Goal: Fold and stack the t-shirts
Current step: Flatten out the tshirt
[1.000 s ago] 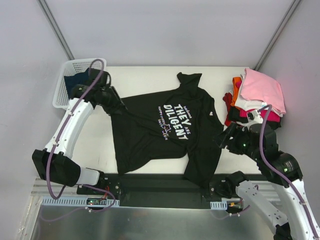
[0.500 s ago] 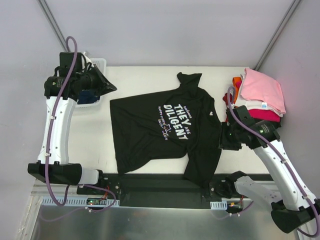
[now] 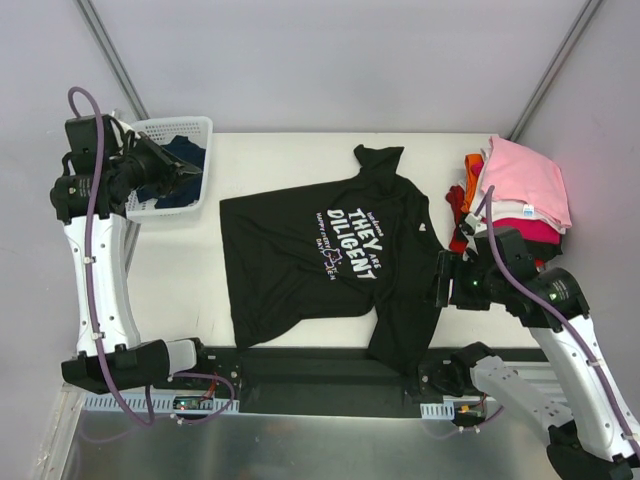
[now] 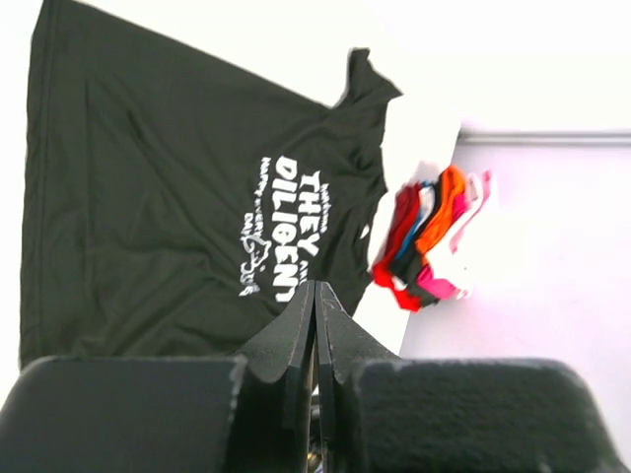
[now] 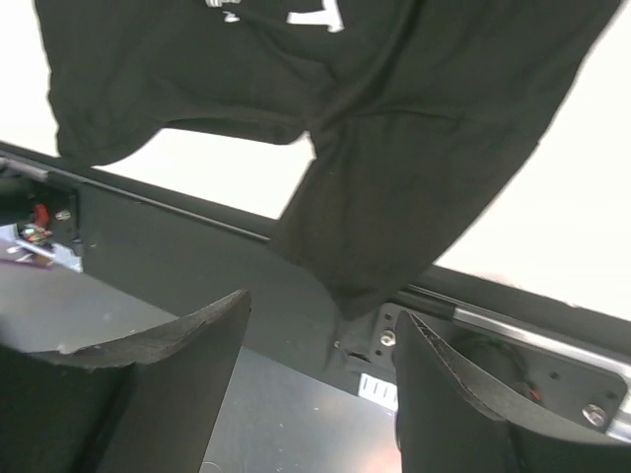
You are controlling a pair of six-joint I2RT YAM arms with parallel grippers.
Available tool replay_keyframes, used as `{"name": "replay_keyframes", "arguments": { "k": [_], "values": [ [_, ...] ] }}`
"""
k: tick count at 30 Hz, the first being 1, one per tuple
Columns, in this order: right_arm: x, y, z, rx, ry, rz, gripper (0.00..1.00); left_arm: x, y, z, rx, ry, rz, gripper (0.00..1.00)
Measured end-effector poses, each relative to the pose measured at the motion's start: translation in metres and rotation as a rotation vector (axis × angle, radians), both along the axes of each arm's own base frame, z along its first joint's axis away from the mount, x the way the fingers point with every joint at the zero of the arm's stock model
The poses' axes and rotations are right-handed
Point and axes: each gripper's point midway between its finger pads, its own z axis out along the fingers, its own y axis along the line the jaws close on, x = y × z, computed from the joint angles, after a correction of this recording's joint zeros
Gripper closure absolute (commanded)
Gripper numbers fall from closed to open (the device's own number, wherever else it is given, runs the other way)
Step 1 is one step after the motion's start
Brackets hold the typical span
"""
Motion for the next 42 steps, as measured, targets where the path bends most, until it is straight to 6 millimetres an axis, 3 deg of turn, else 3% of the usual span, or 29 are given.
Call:
{"name": "replay_keyframes", "arguments": {
  "k": [4,7,8,13,17,21,22,29,30,31,33,34,35,36,38,39,40,42],
  "values": [
    [0.001,0.007,0.000,0.031,-0.002,0.021,0.31,-0.001,0.008,0.009,-0.031,-0.031,0.025,1.00],
    [0.001,0.007,0.001,0.027,-0.007,0.032,0.14,-0.001,0.011,0.014,-0.046,-0.052,0.022,1.00],
    [0.001,0.006,0.002,0.025,-0.012,0.033,0.01,-0.001,0.010,0.017,-0.047,-0.063,0.018,1.00],
    [0.002,-0.001,0.011,0.002,-0.094,0.073,0.00,-0.009,0.003,0.035,-0.074,-0.149,-0.014,1.00],
    [-0.003,-0.003,0.017,0.014,-0.146,0.091,0.08,-0.018,-0.004,0.043,-0.148,-0.206,-0.037,1.00],
    [-0.004,0.000,0.018,0.028,-0.153,0.110,0.07,-0.024,0.004,0.034,-0.234,-0.201,0.001,1.00],
    [-0.004,0.002,0.016,0.036,-0.151,0.119,0.00,-0.024,0.007,0.030,-0.252,-0.195,0.020,1.00],
    [-0.007,0.009,-0.002,0.046,-0.091,0.150,0.00,-0.031,0.013,0.011,-0.325,-0.171,0.075,1.00],
    [-0.005,0.010,-0.003,0.049,-0.088,0.152,0.07,-0.031,0.013,0.008,-0.327,-0.168,0.076,1.00],
    [-0.003,0.011,-0.003,0.049,-0.086,0.153,0.40,-0.030,0.014,0.006,-0.326,-0.164,0.079,1.00],
    [0.003,0.016,-0.005,0.048,-0.079,0.166,0.60,-0.029,0.016,-0.001,-0.313,-0.158,0.090,1.00],
    [0.006,0.019,-0.006,0.050,-0.068,0.172,0.64,-0.027,0.019,-0.005,-0.301,-0.153,0.106,0.95],
    [0.009,0.021,-0.008,0.050,-0.056,0.176,0.64,-0.026,0.022,-0.008,-0.288,-0.148,0.119,0.73],
    [0.013,0.024,-0.010,0.050,-0.040,0.180,0.61,-0.025,0.025,-0.013,-0.273,-0.136,0.140,0.24],
    [0.022,0.030,-0.015,0.048,-0.011,0.186,0.38,-0.024,0.033,-0.027,-0.237,-0.107,0.186,0.18],
    [0.025,0.033,-0.018,0.045,0.010,0.189,0.29,-0.025,0.036,-0.035,-0.236,-0.082,0.213,0.06],
    [0.030,0.036,-0.020,0.043,0.025,0.193,0.16,-0.025,0.040,-0.044,-0.228,-0.053,0.238,0.06],
    [0.040,0.043,-0.024,0.041,0.048,0.200,0.07,-0.026,0.046,-0.063,-0.218,0.005,0.288,0.09]
  ]
}}
